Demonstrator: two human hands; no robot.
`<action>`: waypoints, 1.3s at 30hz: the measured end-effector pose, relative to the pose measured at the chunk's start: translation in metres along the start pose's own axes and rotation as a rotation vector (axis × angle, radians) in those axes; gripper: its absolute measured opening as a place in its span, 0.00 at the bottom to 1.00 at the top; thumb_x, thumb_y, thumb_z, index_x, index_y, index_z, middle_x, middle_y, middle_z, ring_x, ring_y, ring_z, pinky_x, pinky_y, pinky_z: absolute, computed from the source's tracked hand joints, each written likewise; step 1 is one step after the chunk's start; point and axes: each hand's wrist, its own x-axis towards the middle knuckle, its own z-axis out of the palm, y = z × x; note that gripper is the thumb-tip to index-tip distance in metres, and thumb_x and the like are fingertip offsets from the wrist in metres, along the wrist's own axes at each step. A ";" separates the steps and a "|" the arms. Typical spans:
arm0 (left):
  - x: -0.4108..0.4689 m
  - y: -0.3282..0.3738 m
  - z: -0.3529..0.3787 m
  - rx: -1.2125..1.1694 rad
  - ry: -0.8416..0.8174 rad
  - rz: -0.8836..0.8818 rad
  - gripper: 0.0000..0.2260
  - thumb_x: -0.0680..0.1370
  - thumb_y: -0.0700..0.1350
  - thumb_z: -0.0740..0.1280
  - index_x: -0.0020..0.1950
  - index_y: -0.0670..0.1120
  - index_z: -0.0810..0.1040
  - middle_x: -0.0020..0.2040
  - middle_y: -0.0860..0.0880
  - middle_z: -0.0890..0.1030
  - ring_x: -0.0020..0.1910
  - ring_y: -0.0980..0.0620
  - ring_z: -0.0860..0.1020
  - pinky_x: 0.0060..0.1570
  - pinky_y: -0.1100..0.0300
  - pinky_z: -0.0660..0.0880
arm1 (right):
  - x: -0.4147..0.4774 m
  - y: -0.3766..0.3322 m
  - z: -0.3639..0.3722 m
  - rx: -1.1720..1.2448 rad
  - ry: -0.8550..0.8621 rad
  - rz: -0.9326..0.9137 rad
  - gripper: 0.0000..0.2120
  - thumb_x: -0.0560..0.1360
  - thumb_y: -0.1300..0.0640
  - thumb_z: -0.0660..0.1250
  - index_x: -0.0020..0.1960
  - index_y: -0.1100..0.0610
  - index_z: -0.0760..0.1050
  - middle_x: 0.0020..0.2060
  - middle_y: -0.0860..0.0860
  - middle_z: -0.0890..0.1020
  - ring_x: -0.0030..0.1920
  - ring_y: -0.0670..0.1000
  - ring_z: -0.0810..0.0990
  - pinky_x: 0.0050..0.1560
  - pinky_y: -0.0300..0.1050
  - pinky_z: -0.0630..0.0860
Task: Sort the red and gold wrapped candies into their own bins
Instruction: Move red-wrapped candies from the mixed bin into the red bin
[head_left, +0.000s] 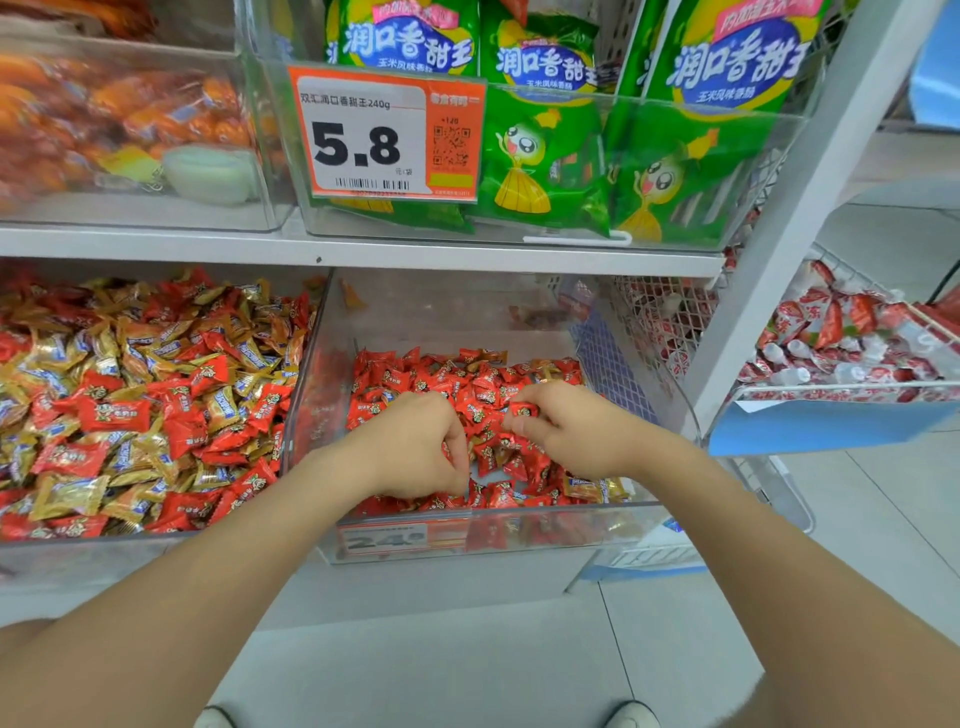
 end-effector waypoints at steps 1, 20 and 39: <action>0.002 0.000 0.001 0.000 -0.018 0.014 0.05 0.70 0.50 0.82 0.39 0.52 0.88 0.34 0.61 0.83 0.37 0.64 0.80 0.57 0.55 0.79 | -0.002 0.000 -0.001 0.010 0.001 0.013 0.14 0.87 0.48 0.60 0.50 0.55 0.77 0.34 0.55 0.81 0.33 0.48 0.78 0.38 0.50 0.73; -0.016 0.015 -0.010 -0.071 0.272 0.018 0.11 0.72 0.54 0.81 0.51 0.52 0.86 0.48 0.59 0.78 0.53 0.54 0.77 0.44 0.67 0.68 | -0.018 -0.009 -0.012 0.286 0.189 0.138 0.17 0.84 0.43 0.66 0.52 0.58 0.81 0.32 0.56 0.73 0.34 0.53 0.72 0.43 0.65 0.83; -0.121 -0.121 -0.098 0.237 0.439 -0.251 0.25 0.79 0.58 0.72 0.74 0.62 0.68 0.72 0.53 0.68 0.73 0.42 0.66 0.73 0.37 0.64 | 0.053 -0.206 0.042 0.301 0.629 -0.300 0.10 0.85 0.52 0.64 0.62 0.52 0.82 0.50 0.45 0.86 0.52 0.46 0.82 0.55 0.44 0.74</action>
